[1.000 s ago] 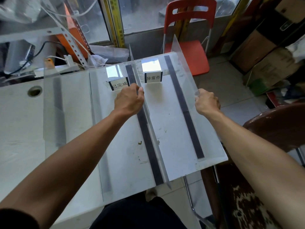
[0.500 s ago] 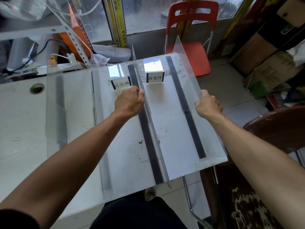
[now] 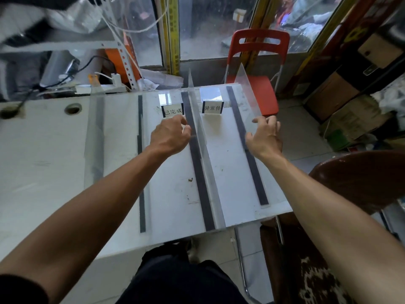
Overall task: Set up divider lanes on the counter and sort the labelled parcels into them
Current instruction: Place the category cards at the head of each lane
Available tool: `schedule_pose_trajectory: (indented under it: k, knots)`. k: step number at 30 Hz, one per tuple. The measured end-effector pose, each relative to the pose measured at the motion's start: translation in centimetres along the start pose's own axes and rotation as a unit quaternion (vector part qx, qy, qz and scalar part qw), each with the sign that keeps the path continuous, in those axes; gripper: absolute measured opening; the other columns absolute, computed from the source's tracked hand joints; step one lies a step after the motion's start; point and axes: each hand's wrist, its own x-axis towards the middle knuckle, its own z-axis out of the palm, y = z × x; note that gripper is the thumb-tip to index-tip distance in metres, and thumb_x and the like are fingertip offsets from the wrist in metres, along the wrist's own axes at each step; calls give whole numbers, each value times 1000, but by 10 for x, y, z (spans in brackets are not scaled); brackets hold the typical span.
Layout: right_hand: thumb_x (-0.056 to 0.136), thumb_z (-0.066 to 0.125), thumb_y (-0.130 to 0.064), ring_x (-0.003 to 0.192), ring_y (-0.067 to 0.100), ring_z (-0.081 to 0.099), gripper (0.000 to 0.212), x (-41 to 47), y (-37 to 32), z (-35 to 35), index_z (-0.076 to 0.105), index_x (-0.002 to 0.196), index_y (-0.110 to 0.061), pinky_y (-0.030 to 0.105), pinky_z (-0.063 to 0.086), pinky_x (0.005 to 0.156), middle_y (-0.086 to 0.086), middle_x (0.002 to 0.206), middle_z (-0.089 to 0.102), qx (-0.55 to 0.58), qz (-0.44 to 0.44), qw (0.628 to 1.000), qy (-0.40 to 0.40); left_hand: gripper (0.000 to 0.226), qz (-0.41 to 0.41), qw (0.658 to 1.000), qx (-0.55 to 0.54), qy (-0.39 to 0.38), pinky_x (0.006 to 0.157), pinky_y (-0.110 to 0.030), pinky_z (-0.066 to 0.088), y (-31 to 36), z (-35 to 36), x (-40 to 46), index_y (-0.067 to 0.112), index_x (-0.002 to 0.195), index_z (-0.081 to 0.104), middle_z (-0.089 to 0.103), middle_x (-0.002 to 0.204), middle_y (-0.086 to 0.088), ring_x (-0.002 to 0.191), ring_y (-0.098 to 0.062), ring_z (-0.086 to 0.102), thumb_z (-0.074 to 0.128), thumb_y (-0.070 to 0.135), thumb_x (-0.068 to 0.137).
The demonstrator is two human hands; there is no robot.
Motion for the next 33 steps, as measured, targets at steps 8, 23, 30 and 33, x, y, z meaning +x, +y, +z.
schedule_pose_trajectory:
  k: [8, 23, 30, 33]
  knots:
    - [98, 64, -18, 96, 17, 62, 25, -63, -110, 1, 67, 121, -11, 28, 50, 90, -2, 102, 64, 139, -161, 968, -135, 25, -10, 999, -29, 38, 83, -26, 44, -45, -79, -88, 11, 124, 66, 70, 122, -10, 96, -15, 60, 57, 20, 102]
    - [99, 57, -25, 97, 19, 64, 26, -152, -319, 58, 65, 122, -19, 39, 56, 90, 0, 109, 68, 70, -359, 898, -244, 25, -173, 966, 139, 131, 88, -39, 55, -219, -208, -198, 22, 119, 68, 74, 115, -1, 102, -24, 67, 57, 31, 98]
    - [99, 51, -27, 109, 24, 59, 28, -185, -446, 137, 63, 123, -22, 35, 45, 80, 0, 119, 64, -62, -415, 876, -237, 31, -231, 938, 244, 86, 85, -37, 49, -354, -264, -206, 21, 126, 64, 68, 122, -3, 109, -27, 64, 49, 31, 101]
    - [97, 51, -21, 102, 26, 62, 24, -195, -496, 181, 66, 115, -17, 36, 49, 78, 3, 116, 66, -104, -389, 881, -248, 31, -250, 934, 245, 65, 89, -40, 51, -424, -291, -202, 20, 124, 63, 66, 122, -4, 110, -28, 63, 48, 33, 100]
